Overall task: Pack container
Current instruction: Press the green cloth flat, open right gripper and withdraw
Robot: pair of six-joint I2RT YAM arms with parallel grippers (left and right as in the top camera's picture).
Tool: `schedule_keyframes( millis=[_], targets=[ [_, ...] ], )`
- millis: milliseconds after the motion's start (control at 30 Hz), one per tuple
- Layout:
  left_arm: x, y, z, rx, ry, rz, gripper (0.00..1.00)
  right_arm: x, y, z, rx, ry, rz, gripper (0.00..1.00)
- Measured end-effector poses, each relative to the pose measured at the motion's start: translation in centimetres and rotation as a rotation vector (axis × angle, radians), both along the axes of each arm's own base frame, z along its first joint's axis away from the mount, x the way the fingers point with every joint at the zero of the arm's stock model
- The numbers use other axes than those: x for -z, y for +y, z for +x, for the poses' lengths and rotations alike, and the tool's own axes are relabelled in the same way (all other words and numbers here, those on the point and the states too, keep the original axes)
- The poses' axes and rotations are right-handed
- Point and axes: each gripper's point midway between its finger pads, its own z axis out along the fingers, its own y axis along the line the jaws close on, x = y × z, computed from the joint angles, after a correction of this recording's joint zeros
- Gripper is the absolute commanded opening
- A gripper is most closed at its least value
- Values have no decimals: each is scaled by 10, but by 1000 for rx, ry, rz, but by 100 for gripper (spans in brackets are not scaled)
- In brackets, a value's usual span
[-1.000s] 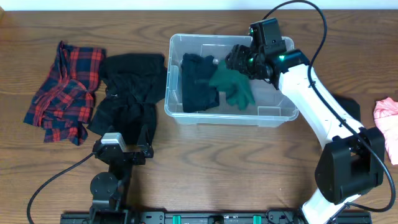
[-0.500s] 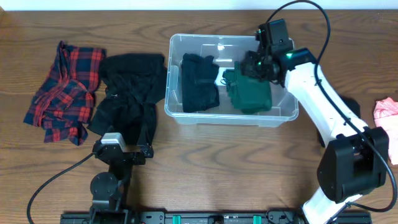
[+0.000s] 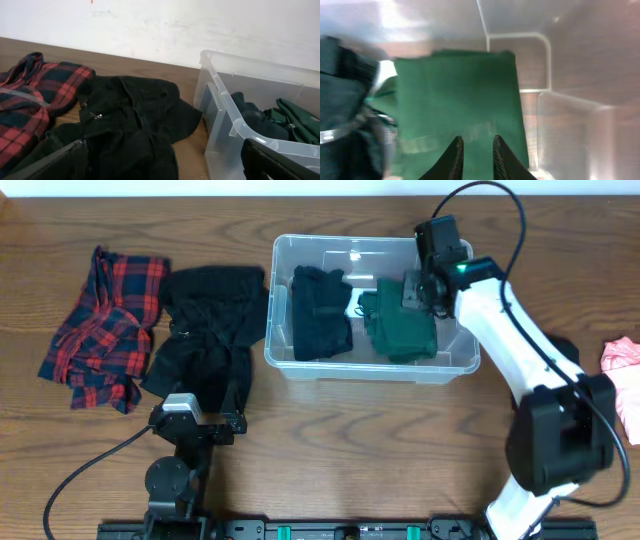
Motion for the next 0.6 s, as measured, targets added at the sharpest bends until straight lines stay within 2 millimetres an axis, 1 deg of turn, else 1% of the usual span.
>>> schedule_keyframes(
  millis=[167, 267, 333, 400, 600],
  targets=[
    [0, 0, 0, 0, 0, 0, 98, 46, 1, -5, -9, 106, -19, 23],
    [0, 0, 0, -1, 0, 0, 98, 63, 3, -9, -15, 149, -15, 23],
    [0, 0, 0, 0, 0, 0, 98, 68, 5, -9, -19, 158, -4, 23],
    [0, 0, 0, 0, 0, 0, 98, 69, 8, -8, -24, 156, 9, 23],
    [0, 0, 0, 0, 0, 0, 98, 66, 22, -2, -39, 129, 70, 24]
  ],
)
